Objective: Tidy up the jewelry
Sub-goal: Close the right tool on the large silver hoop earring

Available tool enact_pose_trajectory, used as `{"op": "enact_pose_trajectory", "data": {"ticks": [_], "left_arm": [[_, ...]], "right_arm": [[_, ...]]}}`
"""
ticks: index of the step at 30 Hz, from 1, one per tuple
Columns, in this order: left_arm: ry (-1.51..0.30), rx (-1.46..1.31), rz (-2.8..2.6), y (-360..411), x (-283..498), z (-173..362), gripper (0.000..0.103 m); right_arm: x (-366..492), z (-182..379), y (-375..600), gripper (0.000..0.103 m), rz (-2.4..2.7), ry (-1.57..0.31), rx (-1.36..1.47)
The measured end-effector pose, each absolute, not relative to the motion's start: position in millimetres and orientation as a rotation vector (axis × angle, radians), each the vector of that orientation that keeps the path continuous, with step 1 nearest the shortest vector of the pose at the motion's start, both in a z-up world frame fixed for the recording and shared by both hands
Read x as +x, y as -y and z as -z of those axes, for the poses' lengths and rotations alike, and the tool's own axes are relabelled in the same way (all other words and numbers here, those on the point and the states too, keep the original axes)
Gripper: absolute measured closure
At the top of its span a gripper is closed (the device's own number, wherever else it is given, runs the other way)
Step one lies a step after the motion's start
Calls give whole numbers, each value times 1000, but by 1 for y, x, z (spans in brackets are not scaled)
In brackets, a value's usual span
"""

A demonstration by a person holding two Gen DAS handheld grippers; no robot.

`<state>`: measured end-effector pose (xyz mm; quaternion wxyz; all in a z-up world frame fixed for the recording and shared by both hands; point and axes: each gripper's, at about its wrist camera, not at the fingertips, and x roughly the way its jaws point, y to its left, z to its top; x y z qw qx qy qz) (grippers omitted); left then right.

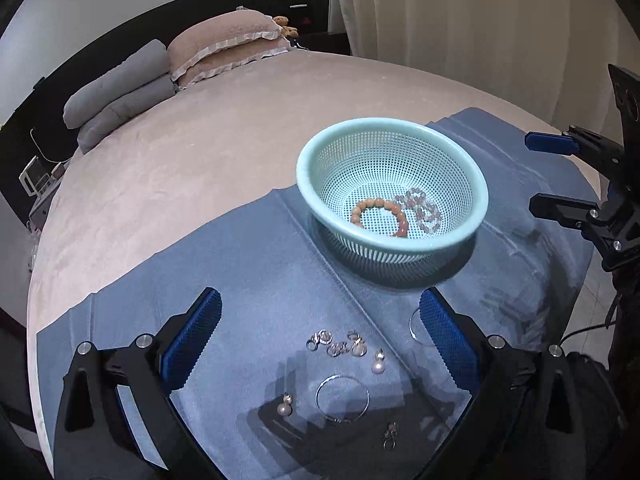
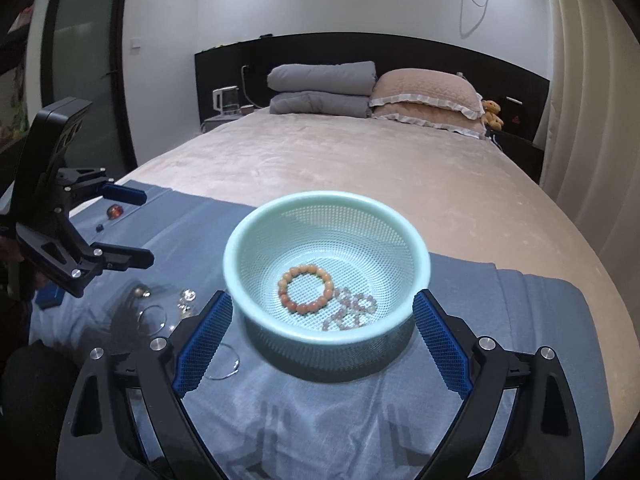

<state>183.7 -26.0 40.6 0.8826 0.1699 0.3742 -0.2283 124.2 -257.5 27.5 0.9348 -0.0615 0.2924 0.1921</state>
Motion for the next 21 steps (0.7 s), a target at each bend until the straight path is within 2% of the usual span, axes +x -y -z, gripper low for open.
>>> {"op": "enact_pose_trajectory", "data": {"ticks": [14, 21], "left_arm": [[-838, 409, 616, 1, 143, 23, 6], [-797, 413, 711, 6, 146, 44, 6]], "right_arm": [[100, 43, 199, 16, -696, -728, -282], [117, 59, 188, 17, -741, -735, -207]]}}
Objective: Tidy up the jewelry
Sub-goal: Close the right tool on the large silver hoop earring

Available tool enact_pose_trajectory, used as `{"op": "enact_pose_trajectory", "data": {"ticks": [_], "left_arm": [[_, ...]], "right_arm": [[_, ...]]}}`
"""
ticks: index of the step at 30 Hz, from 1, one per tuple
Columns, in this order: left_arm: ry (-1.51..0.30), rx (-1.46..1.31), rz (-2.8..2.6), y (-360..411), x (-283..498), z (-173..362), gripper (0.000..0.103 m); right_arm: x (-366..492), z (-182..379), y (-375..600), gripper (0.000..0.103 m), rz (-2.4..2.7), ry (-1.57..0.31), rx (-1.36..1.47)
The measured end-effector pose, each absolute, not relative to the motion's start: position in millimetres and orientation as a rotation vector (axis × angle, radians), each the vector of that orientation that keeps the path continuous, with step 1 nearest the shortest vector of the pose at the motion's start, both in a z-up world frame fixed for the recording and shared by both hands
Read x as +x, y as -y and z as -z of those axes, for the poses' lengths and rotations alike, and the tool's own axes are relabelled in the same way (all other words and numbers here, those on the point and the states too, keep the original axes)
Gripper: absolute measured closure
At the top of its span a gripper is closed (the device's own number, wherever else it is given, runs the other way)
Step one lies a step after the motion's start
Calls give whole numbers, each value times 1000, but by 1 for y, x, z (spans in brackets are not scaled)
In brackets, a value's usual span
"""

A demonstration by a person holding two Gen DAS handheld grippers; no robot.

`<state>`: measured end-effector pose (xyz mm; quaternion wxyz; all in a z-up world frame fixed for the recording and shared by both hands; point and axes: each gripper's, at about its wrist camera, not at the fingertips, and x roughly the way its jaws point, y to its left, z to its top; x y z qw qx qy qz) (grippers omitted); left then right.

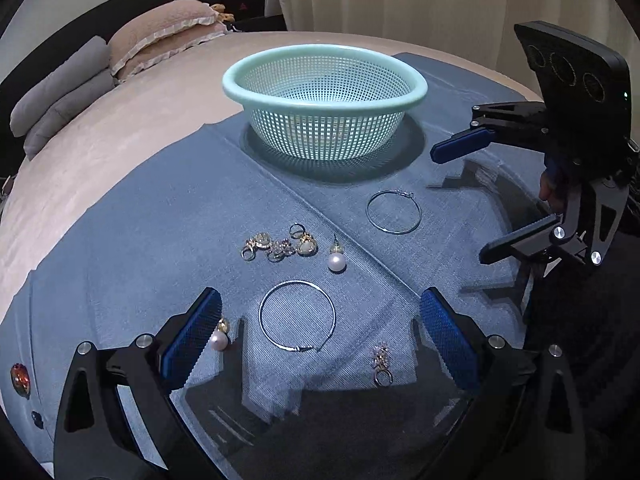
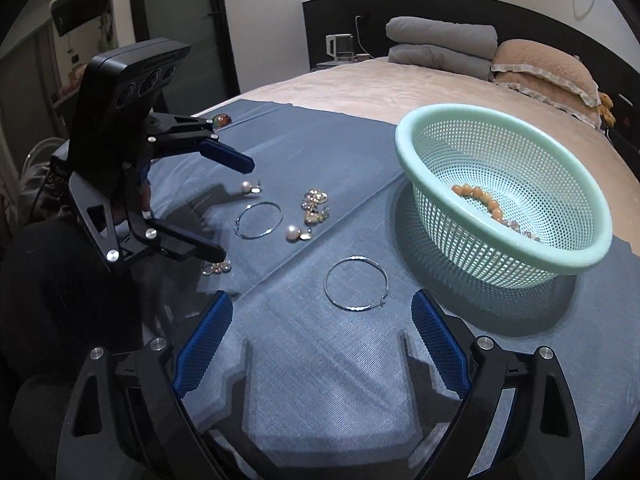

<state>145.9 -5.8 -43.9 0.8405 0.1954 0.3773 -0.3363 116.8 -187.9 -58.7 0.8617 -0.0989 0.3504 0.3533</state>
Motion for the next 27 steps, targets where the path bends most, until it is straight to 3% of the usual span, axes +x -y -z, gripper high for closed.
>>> {"op": "enact_pose_trajectory", "data": {"ticks": [7, 9, 13, 16, 17, 27], "left_arm": [[-753, 490, 735, 10, 148, 62, 7], [-777, 479, 754, 10, 151, 68, 17], [-792, 428, 793, 6, 155, 72, 25], [-802, 401, 789, 5, 156, 73, 29], [-805, 395, 784, 4, 157, 73, 32], [-862, 360, 717, 3, 158, 69, 56]], "right_arm": [[133, 70, 182, 24, -725, -754, -193], [140, 75, 182, 25, -710, -771, -180], [145, 83, 181, 30, -685, -789, -165], [147, 83, 186, 50, -639, -782, -149], [148, 83, 188, 61, -621, -781, -139], [142, 79, 195, 62, -612, -783, -120]]}}
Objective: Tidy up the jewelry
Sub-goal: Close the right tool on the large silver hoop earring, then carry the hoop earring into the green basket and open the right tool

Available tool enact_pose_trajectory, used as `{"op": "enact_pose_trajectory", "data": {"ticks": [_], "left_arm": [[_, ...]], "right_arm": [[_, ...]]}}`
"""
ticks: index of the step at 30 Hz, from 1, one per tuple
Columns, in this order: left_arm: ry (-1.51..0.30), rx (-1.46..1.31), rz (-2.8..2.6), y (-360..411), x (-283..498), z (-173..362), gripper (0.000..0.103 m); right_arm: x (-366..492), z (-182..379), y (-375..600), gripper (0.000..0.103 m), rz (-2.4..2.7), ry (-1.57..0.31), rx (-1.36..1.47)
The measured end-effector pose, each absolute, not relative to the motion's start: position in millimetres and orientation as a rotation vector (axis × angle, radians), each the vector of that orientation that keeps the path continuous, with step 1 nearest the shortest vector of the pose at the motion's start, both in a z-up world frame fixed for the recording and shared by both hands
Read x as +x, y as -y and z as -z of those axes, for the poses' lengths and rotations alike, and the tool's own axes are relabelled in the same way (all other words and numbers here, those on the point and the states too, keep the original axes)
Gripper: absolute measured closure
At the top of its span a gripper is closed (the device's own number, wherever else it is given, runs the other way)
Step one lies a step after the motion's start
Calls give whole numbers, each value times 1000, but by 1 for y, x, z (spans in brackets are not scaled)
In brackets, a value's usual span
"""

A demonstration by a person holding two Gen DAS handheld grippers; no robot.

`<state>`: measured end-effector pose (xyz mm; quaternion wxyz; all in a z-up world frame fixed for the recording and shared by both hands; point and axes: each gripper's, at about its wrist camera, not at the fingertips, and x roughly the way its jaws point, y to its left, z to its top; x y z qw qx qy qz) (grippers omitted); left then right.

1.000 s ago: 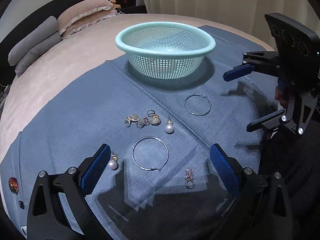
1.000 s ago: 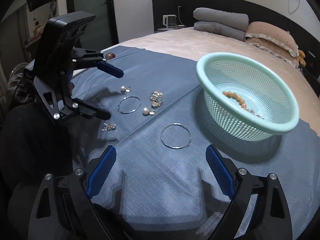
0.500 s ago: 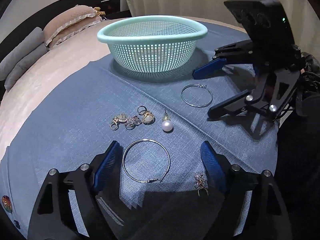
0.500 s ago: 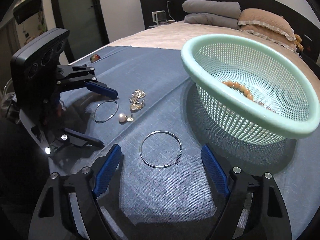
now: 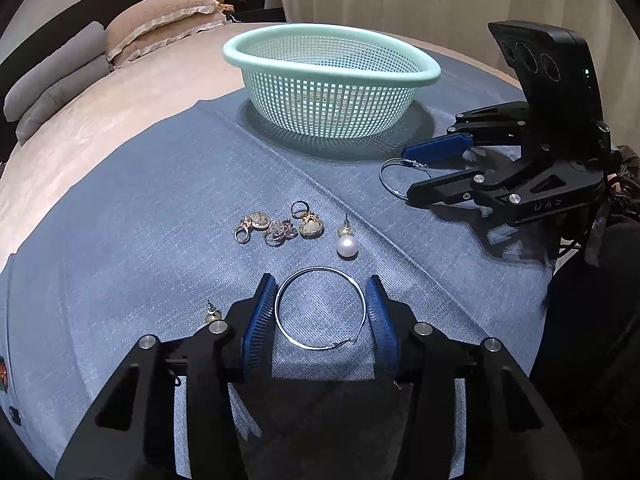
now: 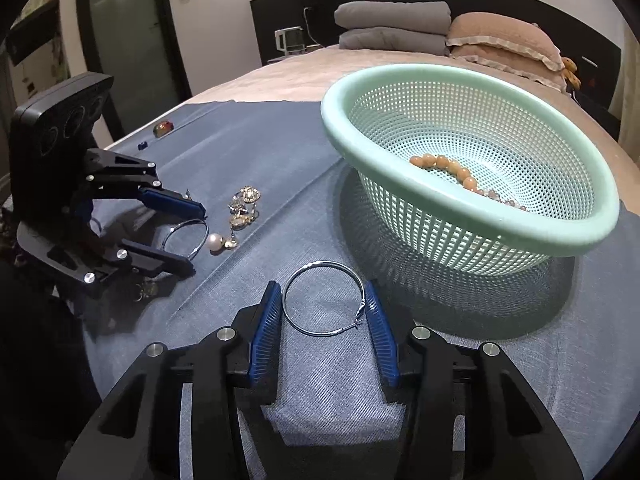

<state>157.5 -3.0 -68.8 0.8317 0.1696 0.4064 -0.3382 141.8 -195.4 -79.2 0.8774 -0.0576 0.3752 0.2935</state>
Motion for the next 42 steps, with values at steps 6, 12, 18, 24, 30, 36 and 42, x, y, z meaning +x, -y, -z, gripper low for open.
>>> {"op": "enact_pose_trajectory", "data": {"ticks": [6, 12, 18, 24, 30, 36, 42], "left_arm": [[-882, 386, 682, 7, 146, 63, 57], [-863, 378, 666, 1, 136, 44, 57], [-839, 389, 634, 2, 136, 12, 57], [-766, 405, 640, 18, 146, -27, 57], [-715, 419, 664, 39, 164, -49, 57], [-733, 430, 684, 61, 196, -48, 57], [-764, 428, 714, 83, 228, -38, 57]], "right_arm": [[131, 66, 200, 62, -609, -763, -98], [115, 46, 203, 62, -607, -724, -102], [105, 18, 215, 62, -576, -663, -106], [108, -10, 240, 62, -506, -608, -85], [124, -28, 265, 62, -446, -558, -77], [148, -35, 281, 62, -409, -548, -86], [183, -27, 287, 62, -388, -578, -68]]}}
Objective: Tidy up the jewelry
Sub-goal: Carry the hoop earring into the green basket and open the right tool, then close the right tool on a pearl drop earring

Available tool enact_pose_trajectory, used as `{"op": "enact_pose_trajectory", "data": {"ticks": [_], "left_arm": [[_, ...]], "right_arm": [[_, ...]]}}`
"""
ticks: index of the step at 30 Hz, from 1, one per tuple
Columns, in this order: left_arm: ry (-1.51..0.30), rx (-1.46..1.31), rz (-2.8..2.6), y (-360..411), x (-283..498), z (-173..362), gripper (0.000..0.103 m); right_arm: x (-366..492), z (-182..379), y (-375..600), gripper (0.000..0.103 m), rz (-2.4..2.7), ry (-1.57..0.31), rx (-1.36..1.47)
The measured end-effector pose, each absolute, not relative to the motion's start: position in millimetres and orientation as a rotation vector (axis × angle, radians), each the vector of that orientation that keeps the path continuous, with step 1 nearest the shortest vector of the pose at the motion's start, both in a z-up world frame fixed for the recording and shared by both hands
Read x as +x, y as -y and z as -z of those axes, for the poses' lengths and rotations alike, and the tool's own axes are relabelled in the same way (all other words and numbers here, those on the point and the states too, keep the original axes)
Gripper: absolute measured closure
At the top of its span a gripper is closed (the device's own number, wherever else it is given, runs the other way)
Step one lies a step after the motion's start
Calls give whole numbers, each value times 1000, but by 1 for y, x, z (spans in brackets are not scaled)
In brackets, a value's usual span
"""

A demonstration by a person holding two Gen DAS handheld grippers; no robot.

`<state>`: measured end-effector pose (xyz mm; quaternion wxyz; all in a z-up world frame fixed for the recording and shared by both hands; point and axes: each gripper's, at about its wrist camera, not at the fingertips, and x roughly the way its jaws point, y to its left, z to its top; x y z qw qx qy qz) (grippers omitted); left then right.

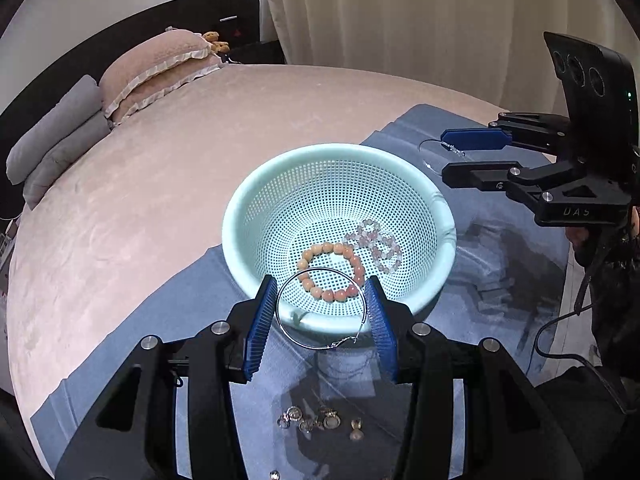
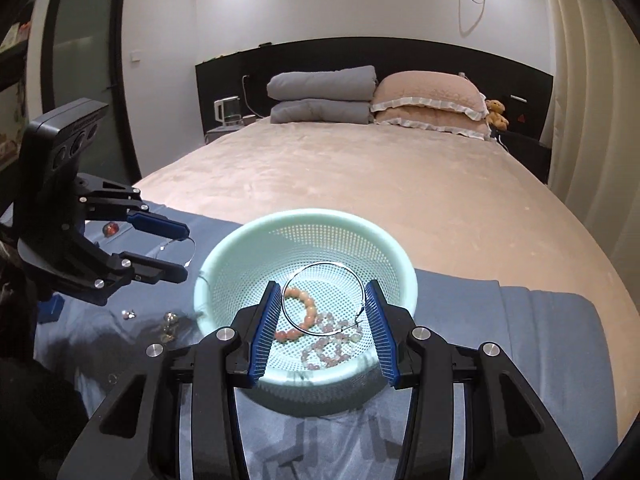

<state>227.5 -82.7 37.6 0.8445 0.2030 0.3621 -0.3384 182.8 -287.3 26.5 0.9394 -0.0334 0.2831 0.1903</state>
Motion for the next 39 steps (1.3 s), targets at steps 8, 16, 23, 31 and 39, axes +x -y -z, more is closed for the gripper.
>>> {"op": "enact_pose_trajectory", "data": {"ticks": [8, 16, 23, 31, 39], "left_arm": [[-827, 443, 741, 99, 252, -8, 57], [-847, 429, 759, 100, 256, -1, 56], [-800, 434, 729, 92, 249, -10, 26], [-658, 447, 582, 53, 234, -36, 6], [-716, 369, 533, 1, 229, -27, 6]], "right_arm": [[213, 3, 287, 62, -394, -639, -61], [223, 14, 286, 62, -391, -669, -51], [212, 3, 291, 24, -323, -609, -38], [197, -15, 326, 15, -222, -478, 87], [193, -17, 332, 15, -205, -498, 101]]}}
